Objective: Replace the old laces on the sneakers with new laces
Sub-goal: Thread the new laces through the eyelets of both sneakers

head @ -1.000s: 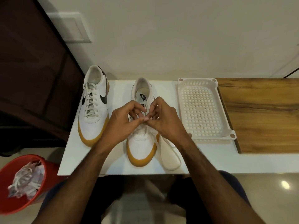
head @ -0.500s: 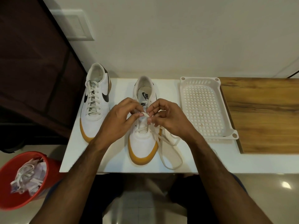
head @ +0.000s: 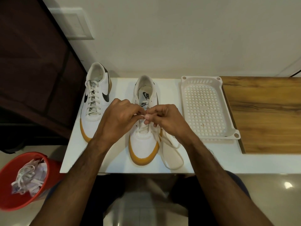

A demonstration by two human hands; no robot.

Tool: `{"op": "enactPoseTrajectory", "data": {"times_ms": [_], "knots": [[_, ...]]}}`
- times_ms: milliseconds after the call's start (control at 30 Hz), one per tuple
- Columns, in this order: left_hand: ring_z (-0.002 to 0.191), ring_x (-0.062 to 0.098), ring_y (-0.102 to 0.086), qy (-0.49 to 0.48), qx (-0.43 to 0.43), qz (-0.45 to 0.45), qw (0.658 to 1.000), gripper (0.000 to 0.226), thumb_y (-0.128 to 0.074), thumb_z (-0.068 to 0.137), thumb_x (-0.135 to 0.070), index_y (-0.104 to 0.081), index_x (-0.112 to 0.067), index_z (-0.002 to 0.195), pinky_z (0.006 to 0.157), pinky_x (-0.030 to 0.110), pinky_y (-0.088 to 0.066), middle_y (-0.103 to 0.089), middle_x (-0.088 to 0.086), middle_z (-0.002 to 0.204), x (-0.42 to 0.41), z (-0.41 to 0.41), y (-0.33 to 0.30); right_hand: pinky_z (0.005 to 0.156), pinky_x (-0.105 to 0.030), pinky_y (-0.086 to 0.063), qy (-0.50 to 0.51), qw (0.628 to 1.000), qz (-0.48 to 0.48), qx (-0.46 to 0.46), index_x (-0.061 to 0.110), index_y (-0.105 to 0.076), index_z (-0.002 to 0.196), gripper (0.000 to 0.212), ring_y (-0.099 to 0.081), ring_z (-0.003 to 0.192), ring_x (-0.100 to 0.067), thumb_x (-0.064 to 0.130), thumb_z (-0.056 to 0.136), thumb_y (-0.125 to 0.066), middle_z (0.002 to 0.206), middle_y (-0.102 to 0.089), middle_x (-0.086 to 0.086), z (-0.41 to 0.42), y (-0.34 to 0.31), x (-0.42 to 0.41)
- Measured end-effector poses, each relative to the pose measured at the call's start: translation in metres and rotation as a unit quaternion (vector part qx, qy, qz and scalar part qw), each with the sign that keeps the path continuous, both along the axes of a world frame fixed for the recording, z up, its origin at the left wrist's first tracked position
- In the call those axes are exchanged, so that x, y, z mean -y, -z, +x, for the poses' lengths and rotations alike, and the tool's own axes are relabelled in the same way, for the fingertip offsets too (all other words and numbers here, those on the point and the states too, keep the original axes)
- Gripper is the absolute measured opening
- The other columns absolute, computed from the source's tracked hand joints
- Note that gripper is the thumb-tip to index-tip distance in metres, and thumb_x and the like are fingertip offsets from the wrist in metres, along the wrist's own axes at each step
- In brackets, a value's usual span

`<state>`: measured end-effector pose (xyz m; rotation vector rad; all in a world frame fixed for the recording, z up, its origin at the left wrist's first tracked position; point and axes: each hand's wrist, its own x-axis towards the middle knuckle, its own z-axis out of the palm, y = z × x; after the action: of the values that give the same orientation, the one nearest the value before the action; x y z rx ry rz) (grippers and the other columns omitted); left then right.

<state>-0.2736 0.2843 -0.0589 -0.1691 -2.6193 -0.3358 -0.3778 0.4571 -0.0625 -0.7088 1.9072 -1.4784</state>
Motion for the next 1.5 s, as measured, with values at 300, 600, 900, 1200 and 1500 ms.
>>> {"op": "enactPoseTrajectory", "data": {"times_ms": [300,600,900,1200,1500], "knots": [[0.069,0.015,-0.053,-0.007,0.225,0.013,0.974,0.06,-0.061,0.093,-0.002,-0.046,-0.037,0.139,0.052,0.029,-0.046,-0.047,-0.004,0.106,0.019,0.005,0.02,0.083,-0.035,-0.059,0.003,0.979,0.123,-0.164,0.019,-0.079,0.092,0.006,-0.07,0.077,-0.005,0.017,0.09,-0.074,0.08,-0.075,0.01,0.005,0.009,0.004],[0.083,0.008,-0.064,-0.008,0.246,0.142,0.959,0.028,-0.077,0.087,-0.011,-0.06,-0.028,0.103,0.07,0.035,-0.055,-0.056,-0.011,0.102,0.019,0.011,0.011,0.062,-0.034,-0.049,-0.042,0.896,0.19,-0.398,0.017,-0.079,0.099,0.013,-0.059,0.079,-0.021,0.015,0.094,-0.067,0.097,-0.058,-0.005,0.024,0.014,0.02],[0.074,0.009,-0.063,-0.024,0.214,0.09,0.972,0.03,-0.08,0.083,-0.02,-0.058,-0.029,0.1,0.073,0.032,-0.045,-0.059,-0.012,0.099,0.02,0.011,0.017,0.067,-0.037,-0.05,-0.002,0.901,0.16,-0.404,0.019,-0.081,0.09,0.009,-0.061,0.08,-0.024,0.014,0.085,-0.075,0.086,-0.063,-0.002,0.026,0.021,0.024],[0.073,0.008,-0.064,-0.03,0.201,0.069,0.977,0.027,-0.081,0.083,-0.024,-0.058,-0.028,0.098,0.078,0.037,-0.044,-0.061,-0.012,0.098,0.022,0.011,0.017,0.077,-0.037,-0.049,0.006,0.918,0.173,-0.356,0.025,-0.079,0.088,0.009,-0.058,0.088,-0.017,0.017,0.084,-0.076,0.087,-0.059,0.009,0.023,0.026,0.025],[0.071,0.004,-0.066,-0.026,0.211,0.113,0.971,0.047,-0.083,0.081,-0.024,-0.054,-0.032,0.117,0.076,0.031,-0.048,-0.062,-0.016,0.099,0.021,0.012,0.015,0.079,-0.039,-0.048,-0.009,0.92,0.164,-0.356,0.026,-0.081,0.094,0.01,-0.056,0.091,-0.018,0.021,0.087,-0.076,0.092,-0.065,0.007,0.022,0.028,0.026]]}}
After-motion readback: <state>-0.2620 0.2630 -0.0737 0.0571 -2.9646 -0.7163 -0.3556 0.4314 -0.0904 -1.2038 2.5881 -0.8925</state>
